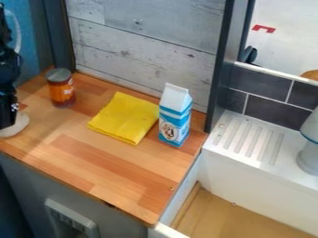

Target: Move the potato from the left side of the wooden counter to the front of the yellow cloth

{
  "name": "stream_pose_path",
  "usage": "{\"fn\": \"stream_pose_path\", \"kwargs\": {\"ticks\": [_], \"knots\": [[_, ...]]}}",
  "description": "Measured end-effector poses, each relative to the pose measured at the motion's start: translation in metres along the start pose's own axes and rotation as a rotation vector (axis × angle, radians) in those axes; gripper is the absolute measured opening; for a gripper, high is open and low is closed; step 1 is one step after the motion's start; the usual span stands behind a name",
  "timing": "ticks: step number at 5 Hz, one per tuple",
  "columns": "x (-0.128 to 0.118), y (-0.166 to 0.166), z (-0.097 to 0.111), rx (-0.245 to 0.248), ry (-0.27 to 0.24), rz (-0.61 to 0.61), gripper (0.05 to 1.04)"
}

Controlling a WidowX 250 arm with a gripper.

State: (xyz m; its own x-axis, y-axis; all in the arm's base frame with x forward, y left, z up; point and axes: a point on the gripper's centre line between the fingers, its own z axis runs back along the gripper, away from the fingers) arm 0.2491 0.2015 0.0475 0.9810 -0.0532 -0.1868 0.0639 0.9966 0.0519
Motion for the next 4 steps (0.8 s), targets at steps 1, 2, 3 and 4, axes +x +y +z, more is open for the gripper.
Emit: {"fn": "stream_pose_path", "kwargs": {"ticks": [1, 2, 3, 4], "knots": [[0.009, -0.005, -0.012, -0.009, 0.039, 0.026, 1.0], [0.012, -0.001, -0.014, 0.049, 0.062, 0.044, 1.0], [0.016, 0.008, -0.016, 0.084, 0.072, 0.062, 1.0], [0.022, 0.014, -0.018, 0.083, 0.079, 0.06, 1.0]]}}
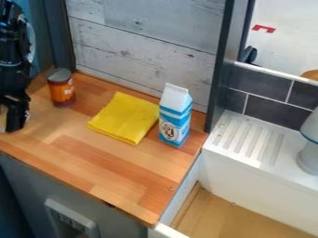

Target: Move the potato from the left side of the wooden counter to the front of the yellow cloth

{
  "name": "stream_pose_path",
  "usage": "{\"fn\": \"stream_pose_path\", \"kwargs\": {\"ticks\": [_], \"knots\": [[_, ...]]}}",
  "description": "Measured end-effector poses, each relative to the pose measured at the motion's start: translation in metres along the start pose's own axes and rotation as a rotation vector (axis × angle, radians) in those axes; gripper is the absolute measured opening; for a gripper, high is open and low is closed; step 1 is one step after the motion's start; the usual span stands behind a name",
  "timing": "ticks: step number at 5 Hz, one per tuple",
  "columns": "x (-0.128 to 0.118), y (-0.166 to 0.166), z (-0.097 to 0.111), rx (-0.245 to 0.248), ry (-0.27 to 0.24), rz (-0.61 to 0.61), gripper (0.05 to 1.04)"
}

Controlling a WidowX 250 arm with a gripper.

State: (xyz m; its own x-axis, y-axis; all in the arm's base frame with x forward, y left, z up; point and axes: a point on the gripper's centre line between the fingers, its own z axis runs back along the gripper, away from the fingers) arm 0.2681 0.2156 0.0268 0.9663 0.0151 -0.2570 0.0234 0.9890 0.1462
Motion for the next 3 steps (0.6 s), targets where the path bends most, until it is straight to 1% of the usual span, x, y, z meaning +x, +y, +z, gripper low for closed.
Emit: {"fn": "stream_pose_path", "kwargs": {"ticks": [1, 3], "knots": [[0.002, 0.0108, -0.0102, -0.024, 0.023, 0.032, 1.0], [0.0043, 0.0098, -0.0093, -0.061, 0.019, 0.032, 1.0]]}}
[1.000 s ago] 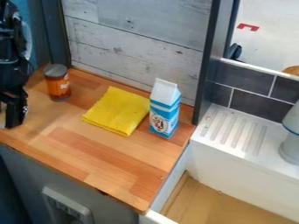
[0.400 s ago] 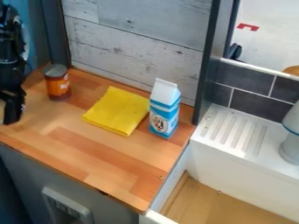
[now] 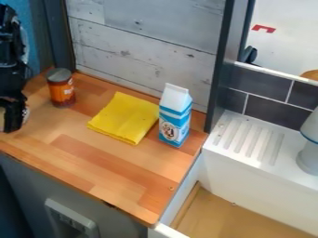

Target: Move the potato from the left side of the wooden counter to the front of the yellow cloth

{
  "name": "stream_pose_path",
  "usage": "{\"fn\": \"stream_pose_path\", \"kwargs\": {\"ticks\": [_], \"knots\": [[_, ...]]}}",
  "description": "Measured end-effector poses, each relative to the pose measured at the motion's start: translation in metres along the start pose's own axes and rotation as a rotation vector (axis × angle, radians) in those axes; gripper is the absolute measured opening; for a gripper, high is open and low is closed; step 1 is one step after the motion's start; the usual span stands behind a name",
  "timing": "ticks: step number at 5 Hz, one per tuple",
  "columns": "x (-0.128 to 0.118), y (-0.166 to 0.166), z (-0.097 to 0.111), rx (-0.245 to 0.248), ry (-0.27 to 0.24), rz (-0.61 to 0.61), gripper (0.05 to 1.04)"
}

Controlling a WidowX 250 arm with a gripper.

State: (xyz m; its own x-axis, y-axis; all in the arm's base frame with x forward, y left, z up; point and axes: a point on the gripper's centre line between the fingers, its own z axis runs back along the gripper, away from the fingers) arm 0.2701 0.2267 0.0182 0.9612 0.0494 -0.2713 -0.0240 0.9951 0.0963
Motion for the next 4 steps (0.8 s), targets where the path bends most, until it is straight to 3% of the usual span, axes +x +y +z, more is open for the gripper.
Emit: {"fn": "stream_pose_path", "kwargs": {"ticks": [1, 3, 4], "knots": [[-0.0032, -0.0039, -0.0045, -0.013, 0.013, -0.012, 1.0], [-0.0121, -0.0082, -0.0016, -0.14, -0.022, -0.008, 0.964], [-0.0079, -0.0048, 0.0032, -0.132, -0.041, 0.01, 0.665]]}}
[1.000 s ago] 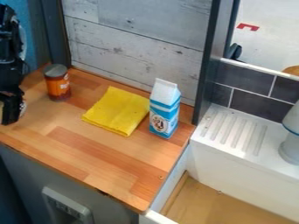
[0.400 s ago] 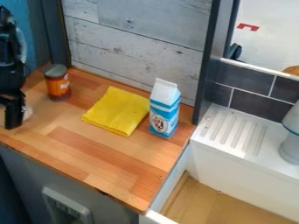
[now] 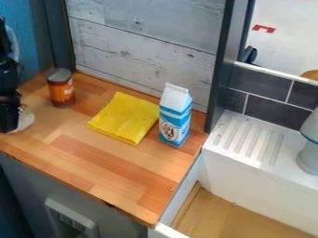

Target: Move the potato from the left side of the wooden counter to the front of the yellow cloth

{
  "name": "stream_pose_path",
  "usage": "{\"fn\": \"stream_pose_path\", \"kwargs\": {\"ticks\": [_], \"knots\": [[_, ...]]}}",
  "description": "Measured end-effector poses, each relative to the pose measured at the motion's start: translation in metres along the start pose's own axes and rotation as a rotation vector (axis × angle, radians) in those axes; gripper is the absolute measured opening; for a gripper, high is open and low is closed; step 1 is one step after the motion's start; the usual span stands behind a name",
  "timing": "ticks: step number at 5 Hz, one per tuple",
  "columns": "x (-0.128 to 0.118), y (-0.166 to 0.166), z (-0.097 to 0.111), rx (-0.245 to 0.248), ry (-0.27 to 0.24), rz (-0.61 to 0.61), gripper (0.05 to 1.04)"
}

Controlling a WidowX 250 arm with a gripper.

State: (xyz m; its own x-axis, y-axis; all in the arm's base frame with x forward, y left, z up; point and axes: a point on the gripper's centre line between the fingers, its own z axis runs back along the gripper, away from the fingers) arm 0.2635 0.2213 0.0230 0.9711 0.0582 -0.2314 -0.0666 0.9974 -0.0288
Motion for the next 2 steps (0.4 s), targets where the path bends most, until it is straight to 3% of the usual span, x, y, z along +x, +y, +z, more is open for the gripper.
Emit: {"fn": "stream_pose_path", "kwargs": {"ticks": [2], "knots": [[-0.0004, -0.0002, -0.0014, 0.001, 0.001, 0.014, 0.429]]}}
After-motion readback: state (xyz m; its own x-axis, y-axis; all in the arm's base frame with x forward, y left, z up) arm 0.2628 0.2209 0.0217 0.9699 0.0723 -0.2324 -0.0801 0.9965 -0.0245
